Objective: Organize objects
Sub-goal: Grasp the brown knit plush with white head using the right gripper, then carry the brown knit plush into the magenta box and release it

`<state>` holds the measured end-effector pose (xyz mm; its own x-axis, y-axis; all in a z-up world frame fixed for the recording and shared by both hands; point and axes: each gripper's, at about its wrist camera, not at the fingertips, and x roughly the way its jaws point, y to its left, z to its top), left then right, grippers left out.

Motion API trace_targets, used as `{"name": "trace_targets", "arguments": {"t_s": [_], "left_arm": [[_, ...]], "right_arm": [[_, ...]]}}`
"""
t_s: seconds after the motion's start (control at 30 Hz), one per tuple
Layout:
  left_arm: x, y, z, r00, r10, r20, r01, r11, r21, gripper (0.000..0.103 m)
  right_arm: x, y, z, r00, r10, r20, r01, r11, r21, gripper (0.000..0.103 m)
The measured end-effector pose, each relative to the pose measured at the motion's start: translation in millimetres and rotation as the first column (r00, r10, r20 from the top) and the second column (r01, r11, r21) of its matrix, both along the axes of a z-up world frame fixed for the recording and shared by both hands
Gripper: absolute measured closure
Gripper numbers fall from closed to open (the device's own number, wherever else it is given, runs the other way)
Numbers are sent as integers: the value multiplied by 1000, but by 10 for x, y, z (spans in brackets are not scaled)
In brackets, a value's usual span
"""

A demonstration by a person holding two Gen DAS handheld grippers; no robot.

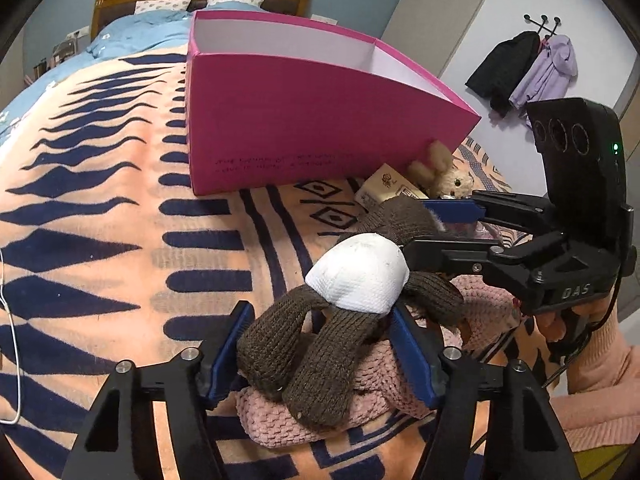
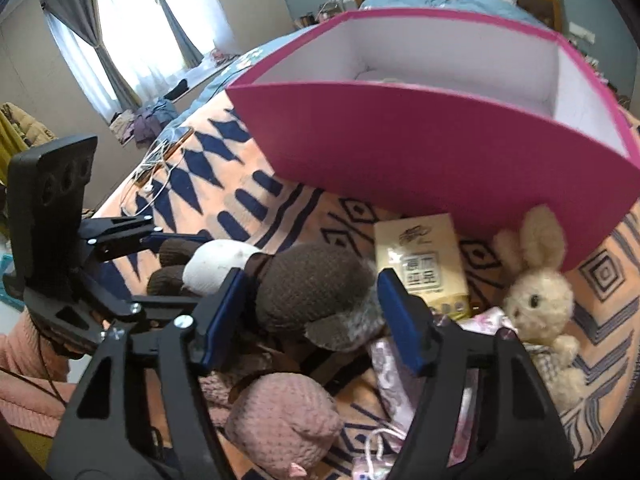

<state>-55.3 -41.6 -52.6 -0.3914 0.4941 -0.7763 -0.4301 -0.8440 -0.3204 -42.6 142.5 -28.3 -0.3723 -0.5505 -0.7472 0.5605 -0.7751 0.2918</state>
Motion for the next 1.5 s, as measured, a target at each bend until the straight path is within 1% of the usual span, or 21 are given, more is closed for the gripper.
{"name": "trace_targets", "arguments": {"t_s": [0.07,0.13,0.17,0.23,0.27,0.37,0.43,0.53,0.6,0.83,0.97,1.03,1.17,1.27,1.33,1.5], "left_arm": [[5,-24,15,1000,4,7,-4,1000,13,40],[-6,-39,23,1000,2,22,-3,999,40,47],[-10,-37,28,1000,2,29,-3,999,47,48],[1,-17,56,1000,-1,26,-1,999,52,55],[5,-5,76,1000,-3,26,1,998,59,56],[34,39,194,1000,-10,-7,10,998,65,57],[69,86,310,999,-18,-48,20,998,55,59],[85,124,444,996,-21,-85,25,999,46,59],[76,136,536,994,-22,-104,27,998,50,59],[27,214,752,987,-40,-154,44,999,21,59],[-8,274,872,980,-49,-191,49,999,-4,58],[-36,294,982,975,-53,-215,49,998,-24,58],[-143,319,1178,966,-54,-253,42,998,-50,58],[-258,345,1325,960,-51,-277,35,998,-60,58],[-361,357,1414,955,-45,-293,27,997,-66,58],[-622,394,1499,952,-32,-305,8,997,-80,58]], "right_arm": [[0,-5,-12,1000,4,-1,-4,1000,7,42],[4,5,-13,1000,7,1,-7,1000,0,44],[10,18,-12,1000,4,1,-4,1000,-5,45],[31,37,3,1000,-6,-8,6,1000,-14,48],[43,48,13,1000,-12,-11,12,1000,-20,49],[96,81,88,999,-28,-33,27,999,-39,50],[152,100,176,998,-24,-54,21,998,-64,51],[248,99,341,992,-32,-121,25,998,-62,51],[279,118,421,988,-44,-150,34,997,-67,51],[311,208,610,977,-79,-197,59,993,-105,51],[298,259,727,972,-93,-216,68,991,-118,51],[277,263,801,968,-99,-231,72,990,-122,51],[193,274,977,959,-114,-259,81,987,-137,51],[108,256,1137,943,-127,-306,88,986,-139,51],[32,258,1217,937,-137,-320,93,985,-149,51],[-228,238,1350,930,-161,-330,110,980,-168,51]]}}
